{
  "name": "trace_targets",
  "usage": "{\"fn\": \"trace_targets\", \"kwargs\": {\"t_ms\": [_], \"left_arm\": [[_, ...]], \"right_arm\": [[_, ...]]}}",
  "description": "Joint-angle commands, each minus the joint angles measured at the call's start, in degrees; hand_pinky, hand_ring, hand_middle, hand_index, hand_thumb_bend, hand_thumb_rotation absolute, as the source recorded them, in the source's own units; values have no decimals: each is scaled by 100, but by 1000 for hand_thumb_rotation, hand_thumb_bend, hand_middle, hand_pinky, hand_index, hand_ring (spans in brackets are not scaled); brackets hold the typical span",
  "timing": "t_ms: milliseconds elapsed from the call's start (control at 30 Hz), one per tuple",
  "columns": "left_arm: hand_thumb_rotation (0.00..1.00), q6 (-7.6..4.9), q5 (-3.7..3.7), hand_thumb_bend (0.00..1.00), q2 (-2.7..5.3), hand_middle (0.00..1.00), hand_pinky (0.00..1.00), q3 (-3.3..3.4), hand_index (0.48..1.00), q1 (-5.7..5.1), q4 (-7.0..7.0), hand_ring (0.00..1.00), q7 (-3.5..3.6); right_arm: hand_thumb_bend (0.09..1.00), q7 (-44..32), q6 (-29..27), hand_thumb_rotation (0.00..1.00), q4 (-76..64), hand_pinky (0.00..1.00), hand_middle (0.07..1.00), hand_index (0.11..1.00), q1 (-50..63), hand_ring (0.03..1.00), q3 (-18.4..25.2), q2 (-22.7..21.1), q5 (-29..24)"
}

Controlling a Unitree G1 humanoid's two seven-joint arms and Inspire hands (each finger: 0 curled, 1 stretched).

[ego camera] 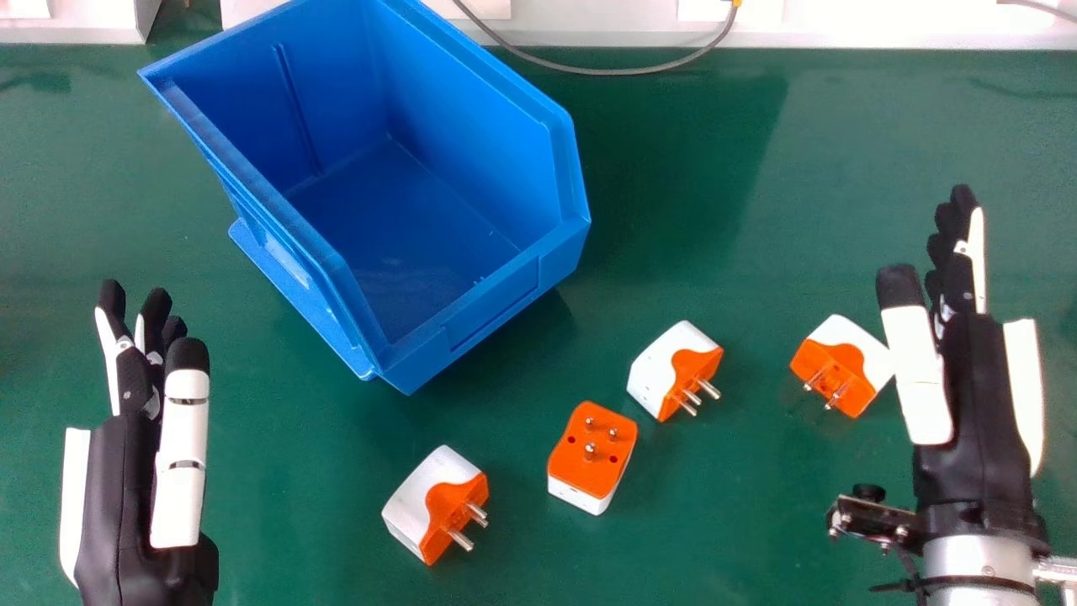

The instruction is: Pick all objects and put in blue box

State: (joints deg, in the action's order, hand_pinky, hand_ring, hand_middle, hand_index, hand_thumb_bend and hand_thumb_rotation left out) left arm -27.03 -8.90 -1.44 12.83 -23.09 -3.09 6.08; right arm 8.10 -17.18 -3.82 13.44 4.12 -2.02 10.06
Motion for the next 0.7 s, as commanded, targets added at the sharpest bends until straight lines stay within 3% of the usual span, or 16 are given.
{"fn": "trace_targets", "kwargs": {"t_ms": [0,300,400,600,667], "left_arm": [[877,-141,26,431,-72,1000,1000,64,1000,26,-51,1000,-3],[874,-120,141,438,-68,1000,1000,90,1000,40,-77,1000,-83],[865,-118,81,436,-62,1000,1000,78,1000,54,-70,1000,-48],[867,-189,108,405,-67,1000,1000,75,1000,50,-22,1000,-18],[853,-158,100,400,-44,1000,1000,74,1000,28,-49,1000,-34]], "right_arm": [[542,48,-106,1000,-79,1000,1000,1000,-6,1000,23,-30,19],[600,40,-58,1000,-108,1000,1000,1000,-31,1000,35,-66,36],[609,28,-45,1000,-121,1000,1000,1000,-25,1000,50,-69,7],[678,113,-138,1000,-11,1000,1000,1000,-42,1000,110,-232,271],[684,176,-216,1000,50,1000,1000,1000,-46,1000,124,-312,416]]}}
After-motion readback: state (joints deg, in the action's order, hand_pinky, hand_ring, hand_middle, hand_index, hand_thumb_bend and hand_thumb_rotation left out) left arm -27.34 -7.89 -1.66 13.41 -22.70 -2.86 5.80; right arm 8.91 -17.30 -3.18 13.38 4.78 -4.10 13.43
